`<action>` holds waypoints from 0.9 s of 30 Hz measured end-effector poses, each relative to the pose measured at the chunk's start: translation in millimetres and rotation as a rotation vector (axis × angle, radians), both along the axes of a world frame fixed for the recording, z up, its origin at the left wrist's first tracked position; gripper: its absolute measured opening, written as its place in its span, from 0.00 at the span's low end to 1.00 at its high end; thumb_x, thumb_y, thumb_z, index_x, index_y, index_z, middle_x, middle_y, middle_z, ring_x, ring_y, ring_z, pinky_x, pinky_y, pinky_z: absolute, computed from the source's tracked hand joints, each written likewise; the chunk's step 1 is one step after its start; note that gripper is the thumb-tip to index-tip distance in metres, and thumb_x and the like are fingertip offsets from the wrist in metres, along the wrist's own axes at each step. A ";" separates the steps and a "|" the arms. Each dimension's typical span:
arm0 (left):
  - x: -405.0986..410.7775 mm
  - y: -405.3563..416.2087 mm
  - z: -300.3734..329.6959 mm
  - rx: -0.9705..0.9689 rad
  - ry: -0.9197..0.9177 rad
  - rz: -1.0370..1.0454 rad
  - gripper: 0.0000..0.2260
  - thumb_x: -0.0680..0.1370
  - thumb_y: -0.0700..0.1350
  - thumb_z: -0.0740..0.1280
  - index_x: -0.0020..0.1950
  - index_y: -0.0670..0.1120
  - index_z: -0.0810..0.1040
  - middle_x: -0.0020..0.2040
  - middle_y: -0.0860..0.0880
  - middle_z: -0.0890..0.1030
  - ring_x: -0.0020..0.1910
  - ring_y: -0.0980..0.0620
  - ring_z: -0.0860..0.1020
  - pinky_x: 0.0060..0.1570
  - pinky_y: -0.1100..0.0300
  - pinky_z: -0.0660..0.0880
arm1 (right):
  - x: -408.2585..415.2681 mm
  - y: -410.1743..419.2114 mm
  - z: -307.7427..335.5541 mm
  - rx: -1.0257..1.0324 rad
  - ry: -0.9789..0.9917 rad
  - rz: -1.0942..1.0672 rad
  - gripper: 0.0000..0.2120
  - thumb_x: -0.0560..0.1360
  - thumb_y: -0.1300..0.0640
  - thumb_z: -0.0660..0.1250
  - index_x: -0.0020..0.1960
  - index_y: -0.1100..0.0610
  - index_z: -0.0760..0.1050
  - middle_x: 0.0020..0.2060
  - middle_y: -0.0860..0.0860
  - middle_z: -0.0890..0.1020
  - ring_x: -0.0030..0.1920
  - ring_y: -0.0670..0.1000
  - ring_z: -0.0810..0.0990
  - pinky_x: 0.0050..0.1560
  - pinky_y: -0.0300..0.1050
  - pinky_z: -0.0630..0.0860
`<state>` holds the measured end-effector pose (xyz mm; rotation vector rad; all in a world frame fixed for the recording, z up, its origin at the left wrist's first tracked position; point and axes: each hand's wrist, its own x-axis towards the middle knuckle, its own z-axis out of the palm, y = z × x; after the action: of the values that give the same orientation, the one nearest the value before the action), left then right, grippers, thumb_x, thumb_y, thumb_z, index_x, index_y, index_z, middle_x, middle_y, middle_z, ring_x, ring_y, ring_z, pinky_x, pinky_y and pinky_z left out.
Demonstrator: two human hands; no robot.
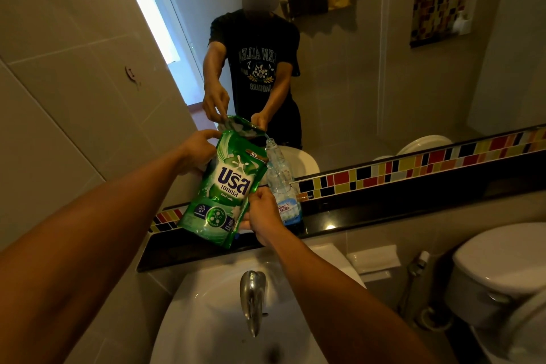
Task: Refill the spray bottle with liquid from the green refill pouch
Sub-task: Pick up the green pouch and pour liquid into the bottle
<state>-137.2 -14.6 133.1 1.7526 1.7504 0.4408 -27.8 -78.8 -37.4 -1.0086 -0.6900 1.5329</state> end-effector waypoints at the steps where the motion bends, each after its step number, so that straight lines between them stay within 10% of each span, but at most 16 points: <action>1: -0.2 -0.7 -1.6 0.002 -0.007 0.000 0.30 0.77 0.28 0.58 0.76 0.51 0.66 0.49 0.38 0.80 0.46 0.39 0.81 0.32 0.49 0.79 | 0.2 1.3 -2.0 -0.002 -0.015 0.002 0.07 0.86 0.55 0.55 0.59 0.55 0.70 0.57 0.61 0.84 0.51 0.61 0.87 0.35 0.51 0.86; 17: -1.7 -4.9 -64.1 0.137 -0.213 0.043 0.23 0.82 0.32 0.55 0.75 0.48 0.66 0.43 0.40 0.78 0.42 0.43 0.79 0.51 0.34 0.79 | 26.5 18.3 -33.9 -0.004 -0.373 -0.020 0.06 0.85 0.51 0.55 0.52 0.46 0.70 0.55 0.57 0.83 0.56 0.60 0.84 0.56 0.68 0.83; 22: -8.2 -11.1 -89.4 0.222 -0.297 0.057 0.20 0.83 0.34 0.55 0.69 0.54 0.70 0.50 0.40 0.79 0.44 0.45 0.80 0.44 0.43 0.82 | 35.6 16.3 -35.2 0.022 -0.504 -0.013 0.06 0.86 0.53 0.55 0.57 0.52 0.69 0.54 0.59 0.81 0.57 0.61 0.82 0.57 0.69 0.82; 27: -13.4 -10.7 -119.5 0.248 -0.368 0.133 0.20 0.82 0.37 0.57 0.63 0.63 0.70 0.51 0.39 0.79 0.46 0.37 0.82 0.40 0.40 0.83 | 46.2 16.4 -39.9 0.071 -0.613 -0.034 0.06 0.87 0.56 0.54 0.59 0.56 0.69 0.49 0.56 0.80 0.50 0.55 0.81 0.45 0.52 0.82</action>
<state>-150.7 -25.3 13.7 1.5943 1.6012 1.0071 18.4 -62.3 -77.3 -1.4431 -1.1334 1.1538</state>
